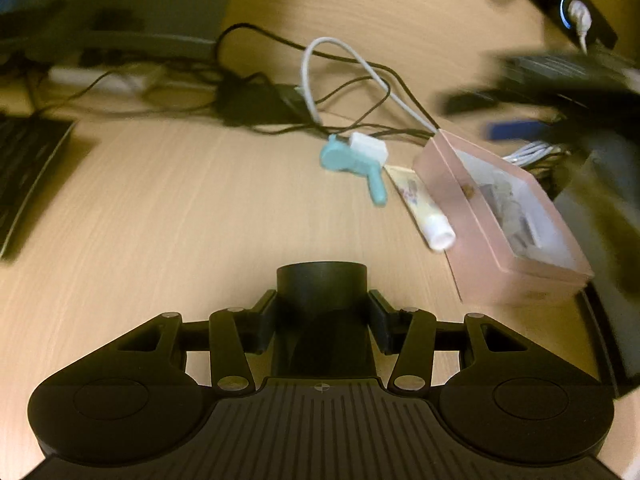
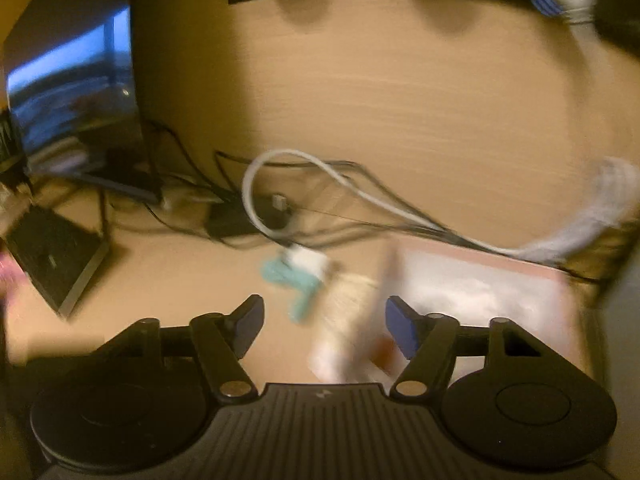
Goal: Organize rigid objects
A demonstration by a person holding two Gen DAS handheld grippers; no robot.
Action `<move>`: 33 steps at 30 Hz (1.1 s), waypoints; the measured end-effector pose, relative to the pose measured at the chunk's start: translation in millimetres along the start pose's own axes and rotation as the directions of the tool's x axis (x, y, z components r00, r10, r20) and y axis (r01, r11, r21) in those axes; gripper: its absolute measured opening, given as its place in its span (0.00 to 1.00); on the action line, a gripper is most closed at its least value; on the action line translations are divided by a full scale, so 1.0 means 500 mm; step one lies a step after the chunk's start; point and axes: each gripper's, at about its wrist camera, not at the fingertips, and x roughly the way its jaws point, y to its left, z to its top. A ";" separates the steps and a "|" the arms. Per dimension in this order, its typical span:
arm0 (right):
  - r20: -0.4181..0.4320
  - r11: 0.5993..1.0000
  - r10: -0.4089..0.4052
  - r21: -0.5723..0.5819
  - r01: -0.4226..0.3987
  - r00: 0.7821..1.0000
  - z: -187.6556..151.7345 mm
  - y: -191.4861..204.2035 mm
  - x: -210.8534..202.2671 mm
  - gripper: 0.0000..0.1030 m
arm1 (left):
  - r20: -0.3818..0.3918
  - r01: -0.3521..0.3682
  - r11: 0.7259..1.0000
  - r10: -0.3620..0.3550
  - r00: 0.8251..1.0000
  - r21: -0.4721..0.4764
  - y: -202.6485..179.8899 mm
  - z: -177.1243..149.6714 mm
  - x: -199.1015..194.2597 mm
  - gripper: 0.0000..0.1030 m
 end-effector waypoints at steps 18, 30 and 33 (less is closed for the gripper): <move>-0.281 0.995 -0.091 0.020 0.101 0.955 0.060 0.027 0.322 0.45 | 0.037 -0.078 0.978 0.087 0.996 -0.194 0.111 -0.039 -0.119 0.51; -0.280 0.990 0.089 -0.081 -0.116 0.956 -0.117 0.091 0.148 0.45 | -0.022 -0.013 0.989 0.010 1.000 -0.149 0.054 -0.048 -0.071 0.51; -0.275 0.984 0.117 -0.099 -0.149 0.954 -0.160 0.091 0.104 0.45 | -0.035 -0.012 0.989 0.006 0.999 -0.146 0.042 -0.053 -0.073 0.51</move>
